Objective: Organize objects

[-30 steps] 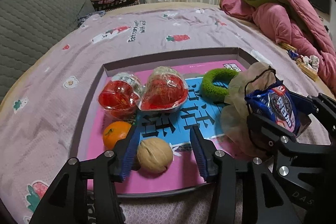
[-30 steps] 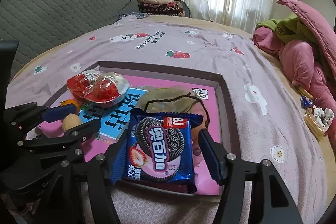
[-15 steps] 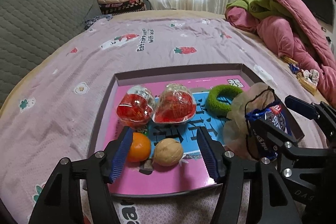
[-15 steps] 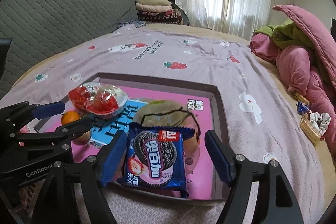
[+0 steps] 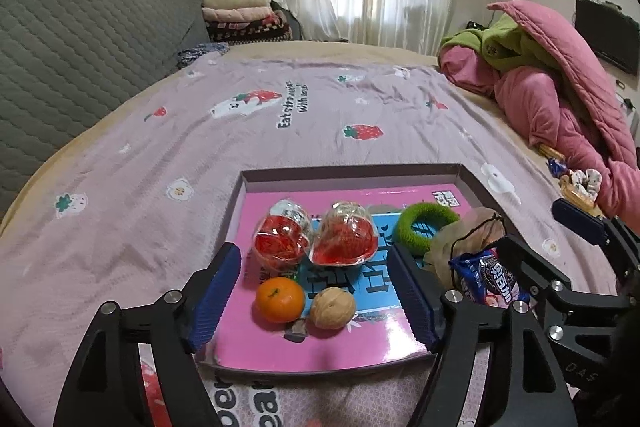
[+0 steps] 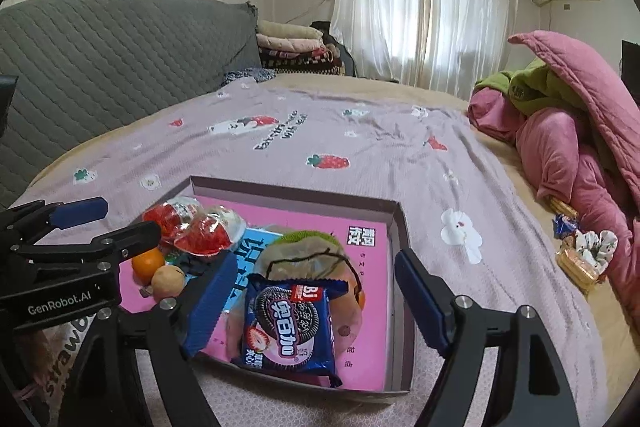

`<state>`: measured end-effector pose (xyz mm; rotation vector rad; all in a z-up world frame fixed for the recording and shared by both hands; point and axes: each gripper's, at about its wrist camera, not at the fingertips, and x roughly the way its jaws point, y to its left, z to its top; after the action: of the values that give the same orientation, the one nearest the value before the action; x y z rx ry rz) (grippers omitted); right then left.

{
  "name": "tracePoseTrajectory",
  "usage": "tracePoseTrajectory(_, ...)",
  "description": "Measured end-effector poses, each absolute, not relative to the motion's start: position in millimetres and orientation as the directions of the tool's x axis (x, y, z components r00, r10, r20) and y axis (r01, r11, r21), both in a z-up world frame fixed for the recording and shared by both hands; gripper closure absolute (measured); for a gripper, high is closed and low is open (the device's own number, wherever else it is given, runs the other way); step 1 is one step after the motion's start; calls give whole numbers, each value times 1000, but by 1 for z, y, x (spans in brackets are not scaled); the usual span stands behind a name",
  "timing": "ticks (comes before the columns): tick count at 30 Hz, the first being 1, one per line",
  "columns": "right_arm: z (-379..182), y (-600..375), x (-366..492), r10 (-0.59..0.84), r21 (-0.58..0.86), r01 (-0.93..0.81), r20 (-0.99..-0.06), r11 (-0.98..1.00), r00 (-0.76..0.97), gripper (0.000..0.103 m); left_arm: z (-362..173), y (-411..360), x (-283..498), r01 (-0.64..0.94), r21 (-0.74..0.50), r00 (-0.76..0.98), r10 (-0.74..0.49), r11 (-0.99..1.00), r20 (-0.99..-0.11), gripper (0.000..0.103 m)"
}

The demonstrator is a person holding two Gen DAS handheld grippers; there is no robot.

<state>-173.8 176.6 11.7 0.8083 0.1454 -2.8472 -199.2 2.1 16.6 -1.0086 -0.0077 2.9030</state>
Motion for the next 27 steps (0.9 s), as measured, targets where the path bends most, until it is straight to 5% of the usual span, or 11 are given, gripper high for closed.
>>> tracePoseTrajectory(27,36,161,-81,-160,-51,213,-500,-976,-851,15,35,-10,-110,-14,12,-803,4,-1000,-596,26)
